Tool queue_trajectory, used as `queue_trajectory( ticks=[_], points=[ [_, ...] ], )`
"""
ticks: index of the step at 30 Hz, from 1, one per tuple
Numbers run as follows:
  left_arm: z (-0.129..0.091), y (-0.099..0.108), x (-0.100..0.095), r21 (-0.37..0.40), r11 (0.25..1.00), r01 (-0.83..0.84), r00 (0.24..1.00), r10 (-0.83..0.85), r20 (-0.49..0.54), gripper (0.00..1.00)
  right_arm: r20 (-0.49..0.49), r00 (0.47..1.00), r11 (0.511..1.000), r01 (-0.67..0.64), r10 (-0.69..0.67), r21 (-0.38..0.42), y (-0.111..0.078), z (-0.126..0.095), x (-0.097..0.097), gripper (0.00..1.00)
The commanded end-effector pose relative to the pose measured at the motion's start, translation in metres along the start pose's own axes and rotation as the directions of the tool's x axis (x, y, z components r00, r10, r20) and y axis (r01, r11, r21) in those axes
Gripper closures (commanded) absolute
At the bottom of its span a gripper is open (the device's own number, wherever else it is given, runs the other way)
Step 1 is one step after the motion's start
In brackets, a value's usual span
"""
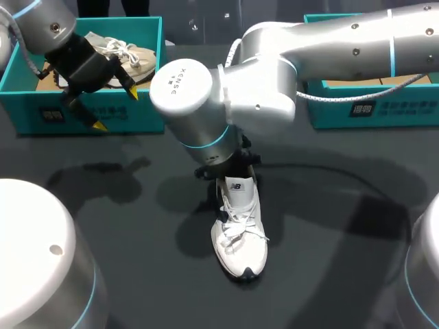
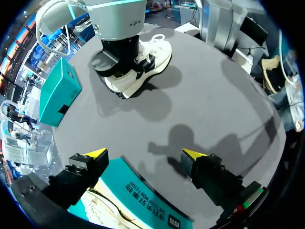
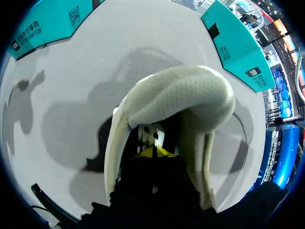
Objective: Take the shoe out of the shoebox, open the shoe tongue, remove and reinsert the insole, then place the shoe into the shoebox
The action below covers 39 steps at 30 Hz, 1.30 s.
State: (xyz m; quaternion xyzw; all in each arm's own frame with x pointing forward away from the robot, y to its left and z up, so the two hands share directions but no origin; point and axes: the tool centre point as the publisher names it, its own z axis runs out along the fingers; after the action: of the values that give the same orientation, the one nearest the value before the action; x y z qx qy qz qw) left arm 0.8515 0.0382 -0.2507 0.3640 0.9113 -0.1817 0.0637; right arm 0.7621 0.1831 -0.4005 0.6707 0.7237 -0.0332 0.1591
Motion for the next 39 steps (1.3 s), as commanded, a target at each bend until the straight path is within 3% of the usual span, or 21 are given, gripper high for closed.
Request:
queue_trajectory(
  ticks=[1,4,7,16,24,29,35,39],
  points=[
    [-0.001,0.0,0.0,-0.002,1.0,-0.001,1.0,0.001,-0.002,0.0,0.009,1.0,0.998,0.0,0.0,-0.057,0.004,-0.019,-0.006,1.0],
    [-0.001,0.0,0.0,-0.002,1.0,-0.001,1.0,0.001,-0.002,0.0,0.013,1.0,0.993,0.006,-0.004,-0.116,0.01,-0.037,-0.01,1.0],
    [-0.001,0.0,0.0,-0.002,1.0,-0.001,1.0,0.001,-0.002,0.0,0.018,1.0,0.989,0.02,-0.018,-0.144,0.017,-0.039,-0.01,1.0],
    [-0.001,0.0,0.0,-0.002,1.0,-0.001,1.0,0.001,-0.002,0.0,-0.085,0.995,0.989,0.03,-0.043,-0.143,0.028,-0.003,-0.002,1.0],
    [-0.001,0.0,0.0,-0.002,1.0,-0.001,1.0,0.001,-0.002,0.0,-0.131,0.991,0.997,0.03,-0.038,-0.068,0.01,0.012,0.008,1.0],
    [-0.001,0.0,0.0,-0.002,1.0,-0.001,1.0,0.001,-0.002,0.0,-0.117,0.993,0.999,0.008,-0.013,-0.045,-0.002,-0.005,0.006,1.0],
    [-0.001,0.0,0.0,-0.002,1.0,-0.001,1.0,0.001,-0.002,0.0,-0.098,0.995,0.999,-0.006,0.003,-0.033,-0.001,-0.04,-0.006,1.0],
    [-0.001,0.0,0.0,-0.002,1.0,-0.001,1.0,0.001,-0.002,0.0,-0.163,0.987,0.999,0.021,-0.014,0.043,0.001,-0.05,-0.013,1.0]
  ],
)
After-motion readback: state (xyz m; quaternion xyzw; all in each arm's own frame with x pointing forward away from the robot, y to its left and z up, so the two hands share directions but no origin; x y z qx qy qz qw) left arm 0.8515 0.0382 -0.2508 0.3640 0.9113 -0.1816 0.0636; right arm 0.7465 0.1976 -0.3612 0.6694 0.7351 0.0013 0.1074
